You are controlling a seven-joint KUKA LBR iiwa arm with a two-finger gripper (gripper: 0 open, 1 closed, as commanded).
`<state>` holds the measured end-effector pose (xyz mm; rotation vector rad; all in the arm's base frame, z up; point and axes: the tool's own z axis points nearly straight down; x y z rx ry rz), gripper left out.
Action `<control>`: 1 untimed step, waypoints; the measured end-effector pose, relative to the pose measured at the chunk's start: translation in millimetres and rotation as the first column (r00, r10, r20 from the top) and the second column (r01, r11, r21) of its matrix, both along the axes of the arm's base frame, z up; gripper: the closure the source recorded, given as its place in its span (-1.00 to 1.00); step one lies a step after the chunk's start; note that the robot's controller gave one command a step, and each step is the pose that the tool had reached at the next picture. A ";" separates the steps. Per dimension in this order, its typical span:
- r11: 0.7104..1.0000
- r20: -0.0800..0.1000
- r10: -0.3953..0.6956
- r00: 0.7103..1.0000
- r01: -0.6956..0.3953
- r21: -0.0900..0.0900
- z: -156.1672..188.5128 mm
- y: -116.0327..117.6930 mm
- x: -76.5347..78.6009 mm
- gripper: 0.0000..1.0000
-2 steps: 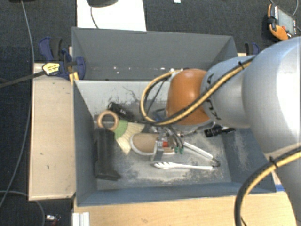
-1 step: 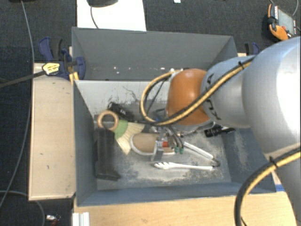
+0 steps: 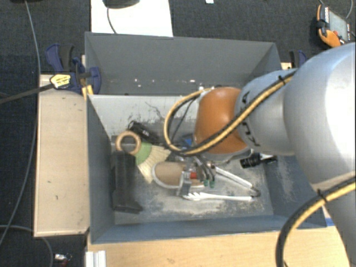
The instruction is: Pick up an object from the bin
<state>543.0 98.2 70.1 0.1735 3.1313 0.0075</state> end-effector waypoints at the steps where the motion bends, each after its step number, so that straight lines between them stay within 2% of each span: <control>1: 1.000 0.000 0.000 1.000 0.000 0.000 0.0 0.0 0.0 1.00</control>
Offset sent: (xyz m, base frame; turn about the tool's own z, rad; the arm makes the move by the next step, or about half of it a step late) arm 0.0082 -0.0217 -0.0001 -0.1636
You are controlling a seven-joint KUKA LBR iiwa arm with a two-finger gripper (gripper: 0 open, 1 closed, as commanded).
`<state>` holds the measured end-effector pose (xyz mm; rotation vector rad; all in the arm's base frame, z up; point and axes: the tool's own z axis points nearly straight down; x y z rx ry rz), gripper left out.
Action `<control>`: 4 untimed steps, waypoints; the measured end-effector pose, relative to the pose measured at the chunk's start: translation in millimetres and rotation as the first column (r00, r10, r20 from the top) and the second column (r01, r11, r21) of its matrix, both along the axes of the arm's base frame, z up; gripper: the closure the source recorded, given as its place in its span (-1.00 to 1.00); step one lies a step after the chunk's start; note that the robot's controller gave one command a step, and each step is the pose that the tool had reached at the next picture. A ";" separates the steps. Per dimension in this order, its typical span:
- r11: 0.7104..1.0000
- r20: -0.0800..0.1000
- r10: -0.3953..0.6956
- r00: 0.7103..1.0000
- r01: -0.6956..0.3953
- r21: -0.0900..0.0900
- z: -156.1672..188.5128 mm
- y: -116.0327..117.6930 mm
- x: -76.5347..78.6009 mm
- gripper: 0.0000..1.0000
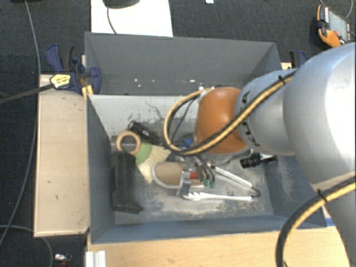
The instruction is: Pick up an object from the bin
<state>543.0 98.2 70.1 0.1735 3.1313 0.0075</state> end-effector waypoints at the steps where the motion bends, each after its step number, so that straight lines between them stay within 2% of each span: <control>1: 1.000 0.001 0.020 1.000 -0.020 0.000 0.0 -1.8 0.8 1.00; 2: 0.994 0.003 0.114 0.994 -0.114 -0.002 0.4 16.8 1.6 1.00; 3: 0.994 0.003 0.113 0.994 -0.113 -0.002 0.6 16.8 1.4 1.00; 4: 0.994 -0.009 0.113 0.994 -0.113 -0.003 19.0 16.0 -2.5 1.00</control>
Offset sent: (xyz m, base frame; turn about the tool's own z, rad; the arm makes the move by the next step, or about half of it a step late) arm 0.0008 0.0183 -0.0001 -0.1169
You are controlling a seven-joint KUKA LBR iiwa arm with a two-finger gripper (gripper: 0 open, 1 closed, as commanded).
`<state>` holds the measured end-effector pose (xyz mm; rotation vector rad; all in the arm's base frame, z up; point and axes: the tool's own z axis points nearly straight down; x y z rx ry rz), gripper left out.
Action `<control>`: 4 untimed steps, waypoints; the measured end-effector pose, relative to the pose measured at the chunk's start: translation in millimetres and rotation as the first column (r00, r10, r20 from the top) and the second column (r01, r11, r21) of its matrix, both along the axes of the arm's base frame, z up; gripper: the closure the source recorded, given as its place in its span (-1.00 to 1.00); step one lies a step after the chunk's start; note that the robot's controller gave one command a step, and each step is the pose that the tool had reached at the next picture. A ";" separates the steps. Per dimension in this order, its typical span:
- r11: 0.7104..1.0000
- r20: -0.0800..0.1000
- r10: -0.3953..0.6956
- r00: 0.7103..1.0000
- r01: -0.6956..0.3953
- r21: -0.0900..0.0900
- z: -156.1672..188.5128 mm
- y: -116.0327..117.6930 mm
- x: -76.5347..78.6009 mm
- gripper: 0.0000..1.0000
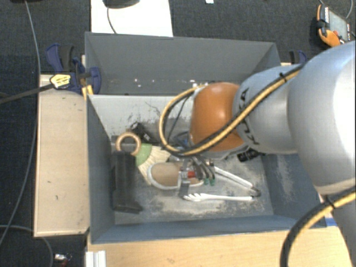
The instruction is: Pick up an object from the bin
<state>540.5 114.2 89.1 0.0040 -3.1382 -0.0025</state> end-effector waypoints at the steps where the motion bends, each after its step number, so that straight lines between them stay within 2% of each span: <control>1: 0.892 0.009 0.451 0.892 -0.451 0.000 60.1 5.0 5.5 1.00; 2: 0.987 0.009 0.160 0.987 -0.160 0.002 9.2 0.3 -1.6 1.00; 3: 0.947 0.012 0.321 0.947 -0.321 0.001 82.8 5.1 -14.1 1.00; 4: 0.975 0.005 0.224 0.975 -0.224 0.002 117.1 -5.7 -21.8 1.00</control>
Offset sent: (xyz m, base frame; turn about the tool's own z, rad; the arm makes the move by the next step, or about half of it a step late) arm -0.0054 -0.0013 -0.0191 0.0179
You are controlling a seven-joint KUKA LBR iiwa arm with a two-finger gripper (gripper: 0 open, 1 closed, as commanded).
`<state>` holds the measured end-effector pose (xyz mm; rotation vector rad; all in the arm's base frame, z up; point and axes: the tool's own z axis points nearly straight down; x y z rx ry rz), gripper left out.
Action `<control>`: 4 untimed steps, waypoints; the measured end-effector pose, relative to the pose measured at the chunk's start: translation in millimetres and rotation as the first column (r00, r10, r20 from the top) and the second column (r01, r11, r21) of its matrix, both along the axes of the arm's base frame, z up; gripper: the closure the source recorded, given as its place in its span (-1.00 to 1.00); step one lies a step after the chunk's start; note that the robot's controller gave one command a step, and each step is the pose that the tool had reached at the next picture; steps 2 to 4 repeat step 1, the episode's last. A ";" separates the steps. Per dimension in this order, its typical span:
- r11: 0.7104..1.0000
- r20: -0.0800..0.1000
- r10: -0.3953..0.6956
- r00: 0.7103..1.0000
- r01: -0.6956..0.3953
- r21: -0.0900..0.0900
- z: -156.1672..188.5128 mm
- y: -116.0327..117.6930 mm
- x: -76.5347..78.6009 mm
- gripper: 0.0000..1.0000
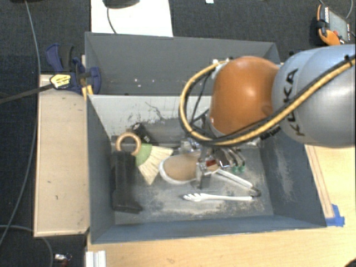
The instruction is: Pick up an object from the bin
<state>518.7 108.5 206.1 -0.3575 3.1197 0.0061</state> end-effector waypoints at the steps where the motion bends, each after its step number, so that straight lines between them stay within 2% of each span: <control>1: 0.992 0.008 0.123 0.992 -0.123 0.001 -32.9 -6.7 3.7 1.00; 4: 0.992 0.008 0.123 0.992 -0.123 0.001 -32.9 -6.7 3.7 1.00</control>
Offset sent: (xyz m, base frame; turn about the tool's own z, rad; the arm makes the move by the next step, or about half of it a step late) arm -0.0019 -0.0046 -0.0268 0.1725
